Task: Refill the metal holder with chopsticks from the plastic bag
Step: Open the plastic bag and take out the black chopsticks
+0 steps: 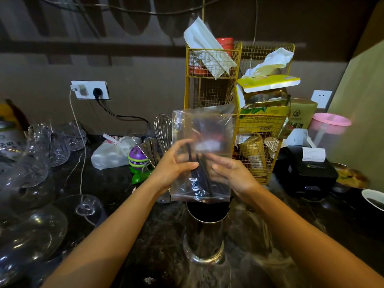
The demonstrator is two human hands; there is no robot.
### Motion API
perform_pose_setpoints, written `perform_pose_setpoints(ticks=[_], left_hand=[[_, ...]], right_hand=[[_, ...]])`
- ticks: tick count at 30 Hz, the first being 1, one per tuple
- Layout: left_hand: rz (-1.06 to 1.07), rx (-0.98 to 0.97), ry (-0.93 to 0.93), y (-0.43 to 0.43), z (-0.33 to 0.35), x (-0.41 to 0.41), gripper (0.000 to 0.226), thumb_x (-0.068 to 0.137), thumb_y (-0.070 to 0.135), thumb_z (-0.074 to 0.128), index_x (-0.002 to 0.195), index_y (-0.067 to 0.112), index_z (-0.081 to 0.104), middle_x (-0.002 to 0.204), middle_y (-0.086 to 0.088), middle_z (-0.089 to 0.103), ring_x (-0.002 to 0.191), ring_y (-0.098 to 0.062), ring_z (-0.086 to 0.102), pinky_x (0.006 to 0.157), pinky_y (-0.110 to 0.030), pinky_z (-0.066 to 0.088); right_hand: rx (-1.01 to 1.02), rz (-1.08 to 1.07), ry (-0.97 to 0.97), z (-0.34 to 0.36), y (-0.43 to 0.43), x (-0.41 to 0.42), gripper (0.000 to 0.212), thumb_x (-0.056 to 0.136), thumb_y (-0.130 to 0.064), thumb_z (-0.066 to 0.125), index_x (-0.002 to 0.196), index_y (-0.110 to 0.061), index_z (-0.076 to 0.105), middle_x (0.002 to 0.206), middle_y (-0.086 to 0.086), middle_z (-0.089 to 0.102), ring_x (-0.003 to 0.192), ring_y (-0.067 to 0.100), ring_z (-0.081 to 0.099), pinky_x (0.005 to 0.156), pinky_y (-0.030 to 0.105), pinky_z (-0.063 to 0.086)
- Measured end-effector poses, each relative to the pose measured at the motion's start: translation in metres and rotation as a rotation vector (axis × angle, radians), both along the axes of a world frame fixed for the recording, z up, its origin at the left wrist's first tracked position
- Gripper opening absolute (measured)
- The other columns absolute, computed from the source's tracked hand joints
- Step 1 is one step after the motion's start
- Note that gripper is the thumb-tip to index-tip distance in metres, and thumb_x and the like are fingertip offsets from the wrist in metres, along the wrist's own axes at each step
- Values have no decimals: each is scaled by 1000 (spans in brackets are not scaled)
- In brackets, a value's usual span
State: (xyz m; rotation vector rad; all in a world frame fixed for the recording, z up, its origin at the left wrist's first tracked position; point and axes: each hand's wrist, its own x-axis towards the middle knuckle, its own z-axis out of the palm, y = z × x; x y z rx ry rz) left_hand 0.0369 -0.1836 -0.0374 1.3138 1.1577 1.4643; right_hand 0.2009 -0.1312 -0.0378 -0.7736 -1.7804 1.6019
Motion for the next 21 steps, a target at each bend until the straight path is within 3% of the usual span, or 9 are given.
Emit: perform_pose_setpoints(ticks=[3,7,10,14,21], left_hand=[[-12,-16,17,-3,2,0,48,75,-8,58,106,27,48,96,-4,66,74,-6,68,66,-20,56],[9,-21,55,-5,7,0,41,77,-6,57,108,20,48,93,-1,66,71,-4,68,63,-20,55],[29,-29,66,-5,11,-3,31,78,-5,56,98,19,54,77,7,73,67,-5,68,58,-19,55],[100,-25,79,-8,19,-6,18,80,-1,54,82,16,59,61,10,73,59,-4,67,54,-18,54],[254,34,99,-28,48,-12,23,86,-1,46,76,17,57,55,7,70,54,-3,65,48,-16,54]], right_hand=[[14,-22,-10,0,1,1,40,91,-4,43,129,-14,44,129,10,54,108,24,57,87,29,51],[30,-11,7,1,1,3,38,91,-4,42,127,-17,45,122,8,57,95,18,61,79,23,53],[33,-14,35,4,2,4,36,91,-5,43,121,-24,47,119,8,58,91,14,62,78,23,54],[47,-37,54,12,2,4,35,91,-7,43,125,-14,49,120,9,59,90,12,63,80,24,52],[60,-20,169,38,-6,-8,29,91,-5,43,117,-11,54,100,1,64,69,0,68,69,16,54]])
